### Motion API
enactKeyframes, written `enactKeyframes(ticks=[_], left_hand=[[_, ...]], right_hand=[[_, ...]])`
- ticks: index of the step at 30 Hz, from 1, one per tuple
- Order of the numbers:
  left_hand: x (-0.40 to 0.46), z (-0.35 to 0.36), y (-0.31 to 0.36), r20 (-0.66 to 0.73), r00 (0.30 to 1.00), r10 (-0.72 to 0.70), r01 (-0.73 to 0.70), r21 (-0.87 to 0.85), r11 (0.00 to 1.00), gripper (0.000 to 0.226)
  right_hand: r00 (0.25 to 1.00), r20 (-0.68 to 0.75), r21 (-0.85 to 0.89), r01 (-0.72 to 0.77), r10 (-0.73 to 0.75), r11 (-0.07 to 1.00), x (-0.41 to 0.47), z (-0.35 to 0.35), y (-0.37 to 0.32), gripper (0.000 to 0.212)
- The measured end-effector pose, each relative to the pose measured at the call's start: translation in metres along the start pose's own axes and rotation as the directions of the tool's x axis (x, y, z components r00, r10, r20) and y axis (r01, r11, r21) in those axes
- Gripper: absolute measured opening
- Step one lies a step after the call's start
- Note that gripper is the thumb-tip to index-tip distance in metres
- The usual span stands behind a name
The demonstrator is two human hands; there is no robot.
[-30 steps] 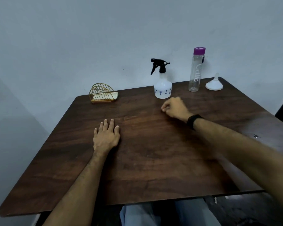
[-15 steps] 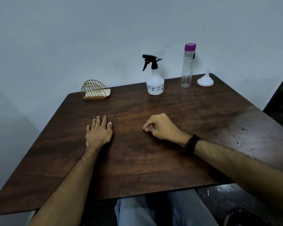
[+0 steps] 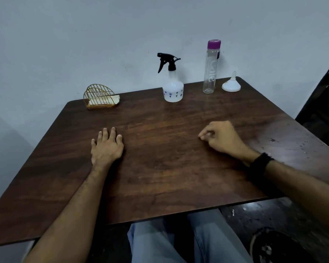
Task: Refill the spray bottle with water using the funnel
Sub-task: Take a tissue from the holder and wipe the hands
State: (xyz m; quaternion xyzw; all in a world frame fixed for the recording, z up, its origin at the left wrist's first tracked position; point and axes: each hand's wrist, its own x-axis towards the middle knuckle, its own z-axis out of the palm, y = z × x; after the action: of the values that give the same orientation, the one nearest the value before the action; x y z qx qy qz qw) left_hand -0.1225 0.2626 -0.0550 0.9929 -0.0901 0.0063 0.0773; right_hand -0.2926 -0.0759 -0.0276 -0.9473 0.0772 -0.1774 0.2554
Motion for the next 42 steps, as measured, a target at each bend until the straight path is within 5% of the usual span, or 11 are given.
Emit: enactKeyframes(ticks=[7, 16, 21, 27, 42], left_hand=[[-0.002, -0.005, -0.004, 0.019, 1.000, 0.012, -0.012, -0.003, 1.000, 0.062], [0.000, -0.002, 0.000, 0.020, 1.000, -0.014, 0.014, 0.008, 1.000, 0.063], [-0.001, -0.001, 0.000, 0.010, 1.000, -0.020, 0.020, 0.002, 1.000, 0.063], [-0.003, -0.004, 0.000, 0.010, 1.000, -0.007, 0.007, -0.002, 1.000, 0.061], [-0.002, -0.004, -0.004, 0.019, 1.000, 0.010, -0.010, -0.014, 1.000, 0.060]], right_hand=[[0.955, 0.191, 0.090, 0.215, -0.229, 0.973, -0.010, 0.040, -0.069, 0.012], [0.993, -0.027, -0.074, -0.119, 0.118, 0.990, 0.001, -0.026, 0.033, 0.017], [0.987, 0.096, 0.049, 0.128, -0.132, 0.991, -0.024, 0.024, -0.050, 0.019], [0.870, 0.296, 0.206, 0.344, -0.393, 0.916, -0.026, 0.085, -0.148, 0.016], [0.962, 0.234, 0.129, 0.113, -0.140, 0.985, 0.106, 0.105, -0.140, 0.017]])
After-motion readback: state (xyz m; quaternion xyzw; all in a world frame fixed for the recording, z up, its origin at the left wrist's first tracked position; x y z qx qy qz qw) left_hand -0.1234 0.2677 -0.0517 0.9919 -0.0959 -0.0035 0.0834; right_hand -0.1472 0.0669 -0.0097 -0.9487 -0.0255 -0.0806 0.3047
